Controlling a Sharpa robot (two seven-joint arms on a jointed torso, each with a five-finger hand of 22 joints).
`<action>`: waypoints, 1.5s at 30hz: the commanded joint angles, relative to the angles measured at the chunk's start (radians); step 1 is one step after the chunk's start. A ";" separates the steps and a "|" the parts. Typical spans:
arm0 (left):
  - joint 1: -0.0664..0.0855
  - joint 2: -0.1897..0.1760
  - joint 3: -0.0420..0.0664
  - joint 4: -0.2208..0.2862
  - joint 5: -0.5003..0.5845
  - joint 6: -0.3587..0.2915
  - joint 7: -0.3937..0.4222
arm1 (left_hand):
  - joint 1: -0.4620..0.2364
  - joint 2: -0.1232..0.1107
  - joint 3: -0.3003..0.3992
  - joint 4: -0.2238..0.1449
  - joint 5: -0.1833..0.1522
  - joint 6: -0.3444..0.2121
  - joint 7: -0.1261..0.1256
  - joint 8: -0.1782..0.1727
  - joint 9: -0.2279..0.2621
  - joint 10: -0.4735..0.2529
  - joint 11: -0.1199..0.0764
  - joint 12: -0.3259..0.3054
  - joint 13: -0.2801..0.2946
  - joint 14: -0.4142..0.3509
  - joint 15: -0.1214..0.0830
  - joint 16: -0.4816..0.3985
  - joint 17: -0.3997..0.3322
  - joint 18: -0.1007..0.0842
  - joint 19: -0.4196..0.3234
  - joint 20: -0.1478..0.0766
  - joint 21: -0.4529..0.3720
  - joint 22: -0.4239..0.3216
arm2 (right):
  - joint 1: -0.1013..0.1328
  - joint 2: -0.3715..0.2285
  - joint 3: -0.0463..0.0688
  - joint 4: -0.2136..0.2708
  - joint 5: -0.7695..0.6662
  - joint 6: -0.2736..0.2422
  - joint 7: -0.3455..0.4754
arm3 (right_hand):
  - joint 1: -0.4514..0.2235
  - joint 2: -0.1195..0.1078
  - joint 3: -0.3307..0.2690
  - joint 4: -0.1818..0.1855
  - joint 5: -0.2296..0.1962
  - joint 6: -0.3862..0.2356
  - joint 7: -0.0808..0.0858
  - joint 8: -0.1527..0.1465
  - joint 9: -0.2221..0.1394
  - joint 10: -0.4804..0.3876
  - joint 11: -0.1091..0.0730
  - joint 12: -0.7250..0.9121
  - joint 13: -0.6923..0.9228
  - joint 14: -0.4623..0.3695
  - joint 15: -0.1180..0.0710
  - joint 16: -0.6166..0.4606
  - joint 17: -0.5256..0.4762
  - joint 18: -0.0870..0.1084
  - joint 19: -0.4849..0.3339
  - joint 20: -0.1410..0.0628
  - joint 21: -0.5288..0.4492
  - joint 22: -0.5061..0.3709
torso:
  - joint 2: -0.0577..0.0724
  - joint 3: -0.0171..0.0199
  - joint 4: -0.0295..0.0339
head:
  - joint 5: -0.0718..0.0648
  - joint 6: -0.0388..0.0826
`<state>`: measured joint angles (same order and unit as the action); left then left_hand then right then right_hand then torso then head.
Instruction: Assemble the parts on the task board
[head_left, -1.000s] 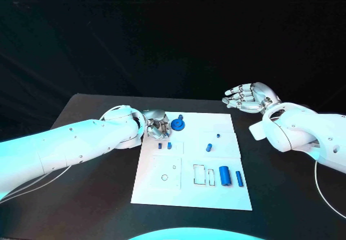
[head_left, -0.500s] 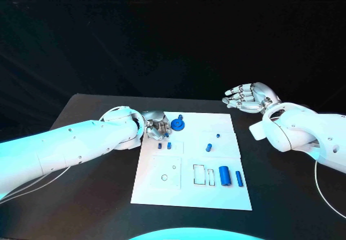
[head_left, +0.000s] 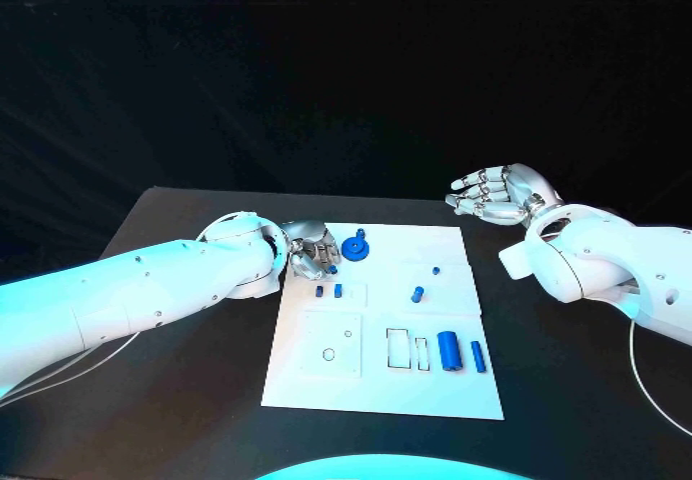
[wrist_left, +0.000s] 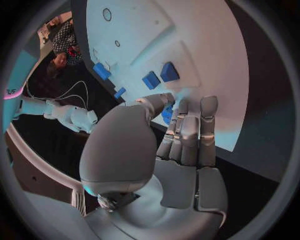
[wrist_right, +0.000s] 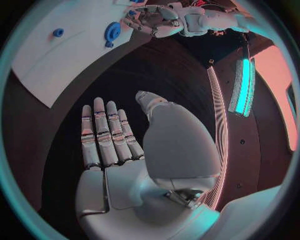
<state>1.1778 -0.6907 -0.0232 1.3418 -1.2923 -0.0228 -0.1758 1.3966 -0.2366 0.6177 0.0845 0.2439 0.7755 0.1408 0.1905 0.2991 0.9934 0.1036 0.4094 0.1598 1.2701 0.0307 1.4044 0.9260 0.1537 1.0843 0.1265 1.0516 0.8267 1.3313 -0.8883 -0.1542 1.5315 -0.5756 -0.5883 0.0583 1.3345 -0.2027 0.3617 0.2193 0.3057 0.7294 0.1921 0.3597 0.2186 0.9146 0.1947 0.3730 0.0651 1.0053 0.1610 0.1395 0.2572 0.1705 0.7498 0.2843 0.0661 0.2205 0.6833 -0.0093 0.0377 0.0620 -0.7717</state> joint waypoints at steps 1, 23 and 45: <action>0.000 -0.004 0.000 0.003 0.001 0.021 -0.026 | -0.006 -0.007 -0.005 0.001 0.000 -0.006 0.000 -0.004 -0.002 -0.007 -0.001 -0.002 0.001 -0.006 0.001 -0.003 -0.001 0.014 -0.008 -0.001 -0.006 -0.002 | -0.001 -0.001 0.000 -0.004 -0.008 0.030 -0.002 | -0.004 0.003 -0.001 -0.008 0.004 0.005 0.070 0.002 -0.001 -0.002 0.004 -0.007 -0.001 -0.005 0.002 -0.007 -0.002 0.012 -0.009 0.002 -0.002 -0.002 | -0.001 0.0003 0.0002 | -0.001 0.000; 0.006 -0.132 0.011 0.019 0.575 -0.188 0.303 | 0.041 0.024 0.013 -0.038 0.003 0.130 0.045 0.073 0.013 -0.010 0.012 0.041 0.026 -0.115 0.007 -0.084 -0.207 0.032 -0.074 0.001 -0.069 -0.078 | -0.020 0.022 -0.003 -0.069 -0.650 0.344 -0.107 | 0.083 -0.011 0.074 -0.173 -0.041 0.206 -0.024 -0.047 -0.041 0.226 -0.100 -0.141 -0.001 0.460 -0.152 0.290 0.231 0.005 0.406 -0.192 0.401 0.209 | 0.000 0.0012 -0.0002 | -0.048 0.016; 0.005 -0.187 0.012 0.072 1.108 -0.150 0.606 | 0.008 0.019 -0.036 -0.036 0.003 0.097 0.060 0.071 0.003 -0.047 0.026 0.054 0.029 -0.204 0.021 -0.165 -0.362 0.031 -0.097 0.015 -0.103 -0.098 | -0.091 0.084 -0.007 -0.099 -1.046 0.327 -0.220 | 0.008 -0.063 0.133 -0.164 -0.049 0.249 -0.026 -0.116 -0.024 0.230 -0.094 -0.298 0.006 0.508 -0.148 1.136 0.947 -0.038 0.523 -0.173 0.890 0.707 | 0.000 -0.0021 0.0022 | -0.093 0.020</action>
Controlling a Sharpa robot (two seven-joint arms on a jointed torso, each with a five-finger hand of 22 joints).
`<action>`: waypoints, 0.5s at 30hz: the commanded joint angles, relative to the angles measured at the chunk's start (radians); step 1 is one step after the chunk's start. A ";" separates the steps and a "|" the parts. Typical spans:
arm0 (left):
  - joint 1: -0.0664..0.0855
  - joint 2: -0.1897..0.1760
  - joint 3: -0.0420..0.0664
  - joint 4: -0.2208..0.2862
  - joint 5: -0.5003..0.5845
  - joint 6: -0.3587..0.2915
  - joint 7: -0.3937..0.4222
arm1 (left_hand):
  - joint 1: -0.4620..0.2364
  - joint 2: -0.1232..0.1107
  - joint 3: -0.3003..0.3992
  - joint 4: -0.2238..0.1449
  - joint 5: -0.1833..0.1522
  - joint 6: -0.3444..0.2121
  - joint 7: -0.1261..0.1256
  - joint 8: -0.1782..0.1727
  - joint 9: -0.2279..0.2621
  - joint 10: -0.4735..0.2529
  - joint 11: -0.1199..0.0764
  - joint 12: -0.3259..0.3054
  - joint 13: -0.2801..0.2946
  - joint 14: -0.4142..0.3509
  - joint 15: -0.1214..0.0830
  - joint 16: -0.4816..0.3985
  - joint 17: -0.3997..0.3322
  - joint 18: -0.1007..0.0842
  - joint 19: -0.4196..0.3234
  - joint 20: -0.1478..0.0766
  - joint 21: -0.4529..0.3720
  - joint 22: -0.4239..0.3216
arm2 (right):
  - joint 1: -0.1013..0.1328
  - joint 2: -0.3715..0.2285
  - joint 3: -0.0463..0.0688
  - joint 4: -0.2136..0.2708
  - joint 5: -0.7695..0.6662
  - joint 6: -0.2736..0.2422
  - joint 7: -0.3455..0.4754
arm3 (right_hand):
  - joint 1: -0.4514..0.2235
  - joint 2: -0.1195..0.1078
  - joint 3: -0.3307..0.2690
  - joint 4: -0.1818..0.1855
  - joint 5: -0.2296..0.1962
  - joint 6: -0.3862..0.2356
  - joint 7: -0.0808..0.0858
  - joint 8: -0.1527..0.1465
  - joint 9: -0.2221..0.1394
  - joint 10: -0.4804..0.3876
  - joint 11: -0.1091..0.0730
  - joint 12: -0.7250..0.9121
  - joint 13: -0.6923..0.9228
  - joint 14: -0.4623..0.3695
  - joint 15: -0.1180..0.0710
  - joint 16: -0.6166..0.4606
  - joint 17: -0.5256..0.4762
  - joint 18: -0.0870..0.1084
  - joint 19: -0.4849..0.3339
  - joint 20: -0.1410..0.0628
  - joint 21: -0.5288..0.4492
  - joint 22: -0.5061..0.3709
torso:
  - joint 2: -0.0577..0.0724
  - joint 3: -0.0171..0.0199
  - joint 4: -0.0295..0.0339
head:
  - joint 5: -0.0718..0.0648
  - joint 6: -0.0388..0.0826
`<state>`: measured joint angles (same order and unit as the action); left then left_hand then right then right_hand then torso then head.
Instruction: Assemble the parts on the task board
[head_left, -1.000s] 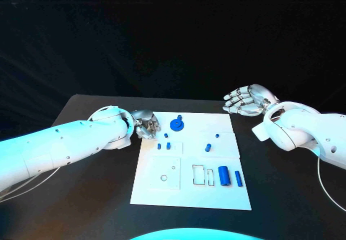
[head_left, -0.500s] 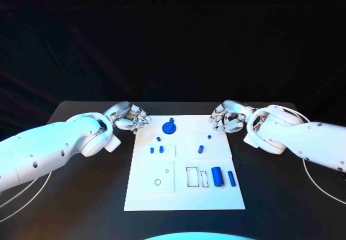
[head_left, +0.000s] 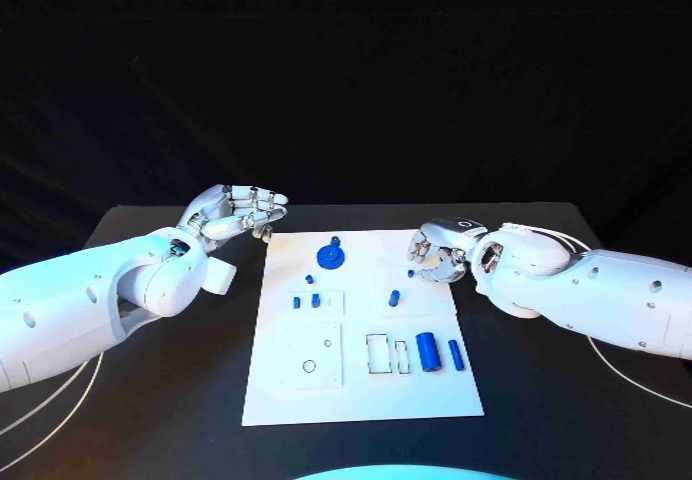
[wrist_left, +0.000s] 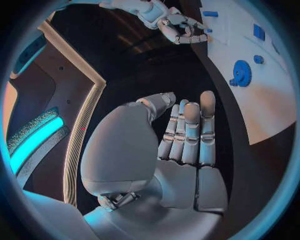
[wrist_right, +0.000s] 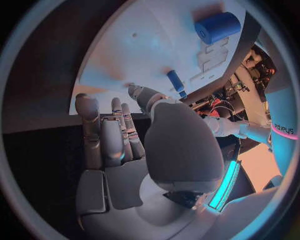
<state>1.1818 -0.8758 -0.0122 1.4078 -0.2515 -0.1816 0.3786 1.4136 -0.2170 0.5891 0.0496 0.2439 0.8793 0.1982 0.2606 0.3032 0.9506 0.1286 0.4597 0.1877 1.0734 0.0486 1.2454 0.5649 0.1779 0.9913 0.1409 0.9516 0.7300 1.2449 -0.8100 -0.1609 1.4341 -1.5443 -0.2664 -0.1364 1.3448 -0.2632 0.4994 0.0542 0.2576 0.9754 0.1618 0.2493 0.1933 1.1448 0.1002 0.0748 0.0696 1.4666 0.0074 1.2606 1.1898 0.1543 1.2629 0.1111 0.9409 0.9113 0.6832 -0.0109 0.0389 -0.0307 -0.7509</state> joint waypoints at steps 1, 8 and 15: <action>0.001 -0.002 0.001 0.007 0.068 0.009 0.052 | -0.009 0.000 -0.007 -0.001 0.003 -0.007 0.002 0.001 -0.002 -0.004 0.001 0.003 0.001 -0.008 0.003 -0.006 -0.001 0.007 -0.004 0.001 -0.003 -0.001 | -0.006 0.008 0.000 -0.002 -0.079 0.004 -0.026 | -0.002 -0.003 -0.004 0.001 -0.001 0.004 0.005 -0.005 0.002 0.001 0.001 0.001 0.002 0.049 0.006 0.027 0.026 -0.024 0.016 0.000 0.028 0.030 | 0.000 -0.0006 0.0009 | 0.000 -0.001; 0.001 -0.006 0.001 0.010 0.071 0.009 0.047 | -0.009 0.001 -0.008 -0.001 0.003 -0.008 0.002 0.001 -0.002 -0.005 0.001 0.004 0.001 -0.010 0.003 -0.008 -0.005 0.007 -0.004 0.001 -0.004 -0.002 | -0.013 0.018 0.000 -0.003 -0.076 0.004 -0.022 | -0.001 0.002 0.008 0.004 0.000 0.014 0.006 -0.004 0.009 0.020 0.000 0.008 0.005 0.055 0.007 0.085 0.081 -0.035 0.042 0.002 0.095 0.102 | 0.000 -0.0013 0.0002 | 0.001 -0.005; 0.001 -0.007 0.001 0.011 0.071 0.008 0.042 | -0.008 0.003 -0.009 -0.002 0.003 -0.011 0.003 0.000 -0.003 -0.008 0.001 0.004 0.001 -0.012 0.003 -0.009 -0.007 0.007 -0.004 0.001 -0.006 -0.004 | -0.018 0.021 -0.001 0.002 -0.069 0.028 -0.024 | 0.000 0.010 0.030 0.006 -0.007 0.040 -0.004 0.007 0.021 0.062 -0.011 0.023 0.012 0.060 -0.001 0.126 0.119 -0.044 0.063 -0.002 0.154 0.165 | 0.000 0.0004 -0.0006 | 0.002 -0.007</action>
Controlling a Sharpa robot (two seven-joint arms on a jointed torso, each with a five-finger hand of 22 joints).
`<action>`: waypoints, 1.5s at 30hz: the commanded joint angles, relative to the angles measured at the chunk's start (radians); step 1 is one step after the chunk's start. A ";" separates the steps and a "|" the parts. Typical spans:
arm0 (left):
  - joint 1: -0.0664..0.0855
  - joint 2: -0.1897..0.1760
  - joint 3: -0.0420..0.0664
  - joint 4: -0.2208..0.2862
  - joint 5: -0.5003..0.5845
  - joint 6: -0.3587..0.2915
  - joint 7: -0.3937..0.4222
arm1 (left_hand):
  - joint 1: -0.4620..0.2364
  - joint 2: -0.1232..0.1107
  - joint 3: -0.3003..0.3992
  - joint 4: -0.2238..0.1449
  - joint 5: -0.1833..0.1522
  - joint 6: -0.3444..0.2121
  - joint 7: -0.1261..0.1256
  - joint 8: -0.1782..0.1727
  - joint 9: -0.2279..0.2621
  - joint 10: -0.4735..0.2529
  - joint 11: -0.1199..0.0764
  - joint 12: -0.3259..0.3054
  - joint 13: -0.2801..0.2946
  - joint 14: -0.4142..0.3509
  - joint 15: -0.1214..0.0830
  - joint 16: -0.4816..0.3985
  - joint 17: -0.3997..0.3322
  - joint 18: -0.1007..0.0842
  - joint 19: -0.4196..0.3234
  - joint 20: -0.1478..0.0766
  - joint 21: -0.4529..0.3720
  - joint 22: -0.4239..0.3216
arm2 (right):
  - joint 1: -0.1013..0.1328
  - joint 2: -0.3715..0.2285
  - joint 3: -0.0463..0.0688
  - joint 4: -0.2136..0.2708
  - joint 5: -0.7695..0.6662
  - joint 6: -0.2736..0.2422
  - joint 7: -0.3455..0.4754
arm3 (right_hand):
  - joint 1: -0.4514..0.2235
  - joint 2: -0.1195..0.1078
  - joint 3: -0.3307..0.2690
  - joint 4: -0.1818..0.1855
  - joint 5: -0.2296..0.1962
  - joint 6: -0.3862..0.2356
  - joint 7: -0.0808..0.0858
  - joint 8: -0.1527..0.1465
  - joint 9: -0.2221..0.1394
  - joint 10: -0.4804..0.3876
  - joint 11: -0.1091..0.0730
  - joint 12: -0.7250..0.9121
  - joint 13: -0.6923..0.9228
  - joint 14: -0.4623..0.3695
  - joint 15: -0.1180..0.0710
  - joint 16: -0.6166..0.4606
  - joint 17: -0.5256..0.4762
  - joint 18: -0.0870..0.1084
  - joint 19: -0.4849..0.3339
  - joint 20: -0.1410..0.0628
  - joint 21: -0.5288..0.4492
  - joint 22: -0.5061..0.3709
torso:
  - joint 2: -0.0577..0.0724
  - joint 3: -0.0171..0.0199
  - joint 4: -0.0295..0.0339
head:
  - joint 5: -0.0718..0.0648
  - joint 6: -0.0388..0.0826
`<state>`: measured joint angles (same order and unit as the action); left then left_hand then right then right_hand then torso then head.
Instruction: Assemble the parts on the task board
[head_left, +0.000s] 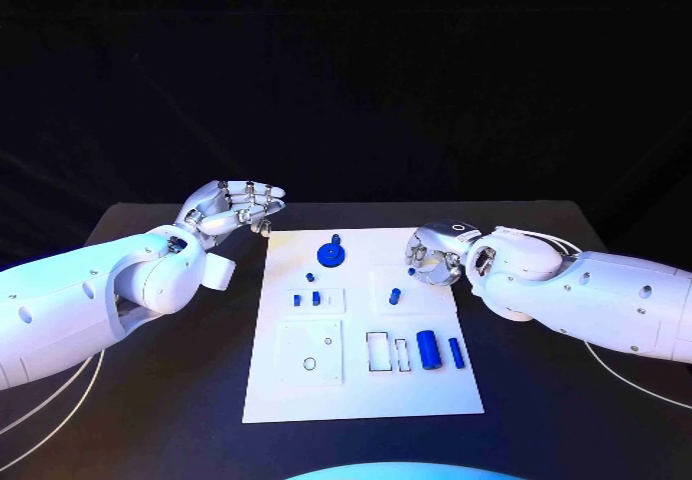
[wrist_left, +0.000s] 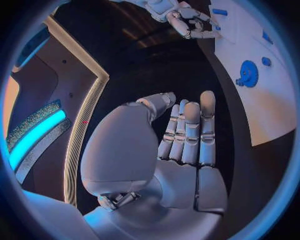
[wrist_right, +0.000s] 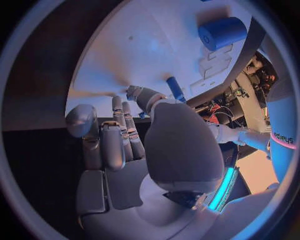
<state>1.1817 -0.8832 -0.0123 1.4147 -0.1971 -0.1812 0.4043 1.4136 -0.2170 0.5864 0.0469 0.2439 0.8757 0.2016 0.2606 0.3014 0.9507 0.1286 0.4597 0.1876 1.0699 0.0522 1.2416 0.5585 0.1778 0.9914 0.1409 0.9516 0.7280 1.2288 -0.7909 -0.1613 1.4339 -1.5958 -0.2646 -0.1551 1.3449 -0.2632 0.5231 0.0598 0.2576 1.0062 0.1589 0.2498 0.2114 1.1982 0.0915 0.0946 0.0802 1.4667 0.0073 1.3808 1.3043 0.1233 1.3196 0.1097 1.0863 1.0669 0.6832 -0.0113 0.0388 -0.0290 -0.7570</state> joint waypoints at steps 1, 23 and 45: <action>0.001 0.000 0.001 0.004 0.017 0.008 0.016 | -0.008 0.003 -0.006 0.001 0.003 -0.008 0.000 0.000 -0.001 -0.008 0.001 0.004 0.001 -0.008 0.000 -0.006 -0.001 0.008 -0.004 0.001 -0.006 -0.002 | -0.003 0.002 0.000 0.003 -0.017 0.030 -0.006 | 0.001 0.010 0.008 0.000 -0.009 0.012 -0.002 0.008 0.004 0.014 -0.004 0.005 0.002 0.060 -0.002 0.010 0.009 -0.015 0.009 -0.002 0.015 0.017 | 0.000 0.0007 -0.0005 | 0.000 -0.001; 0.001 0.001 0.001 0.006 0.026 0.031 -0.008 | -0.006 0.006 -0.009 -0.001 0.003 -0.011 0.002 0.000 -0.002 -0.010 0.003 0.006 0.002 -0.008 0.000 -0.006 0.000 0.008 -0.004 0.002 -0.010 -0.004 | -0.025 0.031 -0.001 -0.010 -0.015 0.055 -0.011 | 0.002 0.019 0.038 -0.001 -0.057 0.028 -0.010 0.016 0.018 0.035 -0.012 0.004 0.006 0.059 -0.007 0.023 0.015 -0.017 0.009 -0.007 0.034 0.042 | 0.000 0.0014 -0.0002 | 0.001 -0.009; 0.001 -0.002 0.001 0.013 0.010 0.018 -0.015 | 0.003 0.007 -0.013 -0.011 0.006 -0.032 0.008 -0.006 -0.007 -0.023 0.008 0.007 0.001 -0.007 0.003 -0.005 -0.003 0.008 0.000 0.003 -0.012 -0.007 | -0.036 0.037 -0.002 0.005 -0.077 0.009 -0.075 | 0.042 0.083 0.119 -0.080 -0.100 0.103 -0.039 0.070 0.075 0.136 -0.047 0.024 0.040 0.060 -0.037 0.042 0.021 -0.029 0.030 -0.035 0.111 0.130 | 0.000 0.0011 -0.0003 | -0.001 -0.015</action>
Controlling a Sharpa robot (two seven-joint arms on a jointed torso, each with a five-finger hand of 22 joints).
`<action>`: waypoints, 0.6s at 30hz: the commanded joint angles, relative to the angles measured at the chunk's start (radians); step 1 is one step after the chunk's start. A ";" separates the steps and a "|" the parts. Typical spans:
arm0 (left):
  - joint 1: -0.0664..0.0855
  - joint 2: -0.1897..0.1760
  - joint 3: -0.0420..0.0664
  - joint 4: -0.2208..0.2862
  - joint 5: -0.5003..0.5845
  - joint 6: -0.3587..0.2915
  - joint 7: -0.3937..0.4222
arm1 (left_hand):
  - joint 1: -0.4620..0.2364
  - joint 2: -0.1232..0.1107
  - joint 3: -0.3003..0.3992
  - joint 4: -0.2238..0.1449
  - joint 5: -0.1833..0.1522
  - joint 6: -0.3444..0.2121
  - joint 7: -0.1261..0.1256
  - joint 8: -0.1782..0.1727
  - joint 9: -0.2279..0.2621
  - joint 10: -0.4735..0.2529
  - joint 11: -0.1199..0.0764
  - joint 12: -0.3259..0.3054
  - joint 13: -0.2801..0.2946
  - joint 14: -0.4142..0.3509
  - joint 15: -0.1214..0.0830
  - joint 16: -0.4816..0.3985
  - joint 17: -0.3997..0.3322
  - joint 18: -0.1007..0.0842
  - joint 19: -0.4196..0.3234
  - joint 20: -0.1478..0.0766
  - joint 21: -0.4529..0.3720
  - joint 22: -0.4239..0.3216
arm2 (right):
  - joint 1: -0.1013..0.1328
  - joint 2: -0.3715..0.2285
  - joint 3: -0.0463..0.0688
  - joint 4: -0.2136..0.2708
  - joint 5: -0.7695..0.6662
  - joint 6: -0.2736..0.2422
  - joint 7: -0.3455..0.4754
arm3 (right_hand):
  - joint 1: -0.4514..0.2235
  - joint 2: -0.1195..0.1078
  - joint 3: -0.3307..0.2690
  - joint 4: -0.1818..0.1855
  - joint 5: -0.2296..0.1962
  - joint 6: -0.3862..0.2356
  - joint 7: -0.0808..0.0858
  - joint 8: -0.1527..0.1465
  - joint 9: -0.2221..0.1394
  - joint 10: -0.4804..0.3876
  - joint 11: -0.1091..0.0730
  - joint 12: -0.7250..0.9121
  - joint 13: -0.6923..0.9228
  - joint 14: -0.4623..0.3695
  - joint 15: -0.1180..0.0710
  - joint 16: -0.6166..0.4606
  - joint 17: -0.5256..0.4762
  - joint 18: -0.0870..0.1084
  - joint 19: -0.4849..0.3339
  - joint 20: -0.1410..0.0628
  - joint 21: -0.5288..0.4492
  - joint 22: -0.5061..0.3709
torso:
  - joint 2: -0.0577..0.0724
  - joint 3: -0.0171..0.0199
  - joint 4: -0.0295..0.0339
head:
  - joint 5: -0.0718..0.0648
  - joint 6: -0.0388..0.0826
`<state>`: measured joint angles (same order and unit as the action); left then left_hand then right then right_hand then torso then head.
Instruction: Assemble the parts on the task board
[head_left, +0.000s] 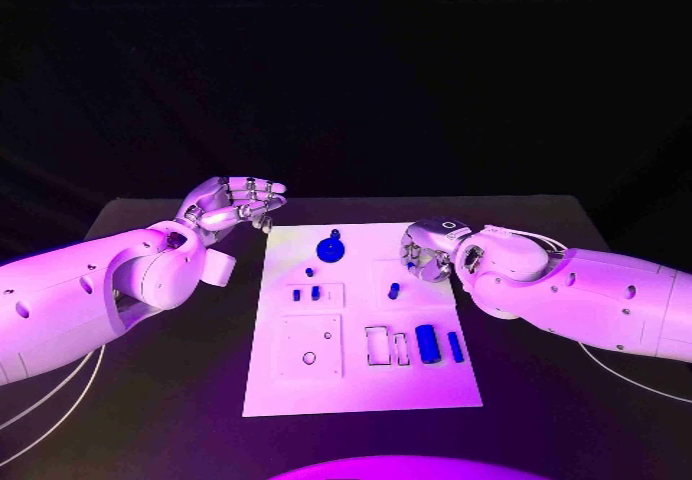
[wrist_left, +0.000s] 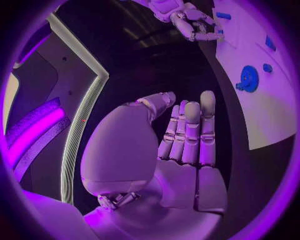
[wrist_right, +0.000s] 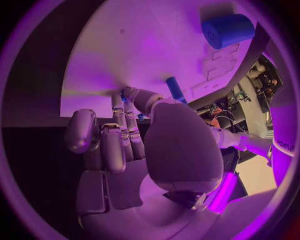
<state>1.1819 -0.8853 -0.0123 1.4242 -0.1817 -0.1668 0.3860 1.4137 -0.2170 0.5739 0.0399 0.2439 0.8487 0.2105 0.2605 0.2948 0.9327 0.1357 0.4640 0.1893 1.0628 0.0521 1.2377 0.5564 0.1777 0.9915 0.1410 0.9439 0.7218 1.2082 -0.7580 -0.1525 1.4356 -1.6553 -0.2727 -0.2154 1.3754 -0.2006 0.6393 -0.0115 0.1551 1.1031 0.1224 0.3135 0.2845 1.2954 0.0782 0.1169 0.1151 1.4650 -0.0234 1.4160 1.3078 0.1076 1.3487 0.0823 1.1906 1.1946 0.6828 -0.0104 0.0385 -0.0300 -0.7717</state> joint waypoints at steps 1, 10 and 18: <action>0.001 0.000 0.001 0.004 -0.005 0.003 0.003 | 0.003 0.008 0.000 -0.004 0.006 -0.006 0.000 -0.006 -0.001 -0.006 0.001 0.003 -0.001 0.000 0.003 -0.002 -0.002 0.008 0.000 0.003 -0.004 -0.001 | -0.016 0.004 -0.011 0.004 -0.019 0.009 -0.017 | 0.012 0.020 0.003 -0.008 0.003 0.006 -0.003 0.007 0.002 0.039 -0.034 0.002 0.005 0.061 -0.007 0.006 0.017 -0.013 0.001 -0.007 0.006 0.002 | 0.000 0.0002 -0.0001 | 0.000 -0.001; 0.001 0.000 0.001 0.004 -0.006 -0.001 0.002 | 0.004 0.008 -0.001 -0.005 0.007 -0.006 0.001 -0.006 -0.001 -0.007 0.002 0.003 -0.001 0.000 0.004 -0.001 -0.001 0.008 0.001 0.003 -0.004 -0.001 | -0.016 0.000 -0.011 0.013 -0.026 -0.048 -0.029 | 0.008 0.020 0.012 -0.016 0.003 0.006 -0.003 0.009 0.007 0.043 -0.034 -0.001 0.008 0.062 -0.008 0.008 0.017 -0.014 0.002 -0.009 0.012 0.009 | 0.000 0.0006 0.0003 | 0.000 -0.001; 0.001 0.000 0.001 0.002 -0.007 -0.005 -0.001 | 0.003 0.007 -0.005 -0.008 0.008 -0.015 0.005 -0.004 -0.002 -0.031 0.008 -0.001 -0.004 -0.005 0.009 -0.004 -0.009 0.007 0.000 0.007 -0.006 -0.002 | -0.013 -0.016 -0.009 0.032 -0.021 -0.092 -0.027 | 0.004 0.018 0.017 -0.021 0.003 0.007 -0.004 0.010 0.010 0.046 -0.035 -0.003 0.011 0.062 -0.008 0.009 0.017 -0.015 0.003 -0.010 0.016 0.014 | 0.000 0.0006 -0.0009 | 0.002 0.001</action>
<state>1.1819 -0.8861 -0.0124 1.4246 -0.1845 -0.1699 0.3827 1.4137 -0.2170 0.5698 0.0358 0.2475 0.8379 0.2143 0.2605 0.2934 0.9069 0.1437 0.4640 0.1869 1.0576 0.0574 1.2377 0.5483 0.1778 0.9915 0.1410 0.9439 0.7202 1.1963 -0.7736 -0.1608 1.4611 -1.6715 -0.3426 -0.2435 1.3741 -0.1994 0.6514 -0.0240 0.1541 1.1031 0.1222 0.3171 0.2934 1.2989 0.0819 0.1115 0.1225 1.4649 -0.0231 1.4198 1.3075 0.1076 1.3521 0.0788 1.2022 1.2077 0.6829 -0.0096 0.0383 -0.0288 -0.7713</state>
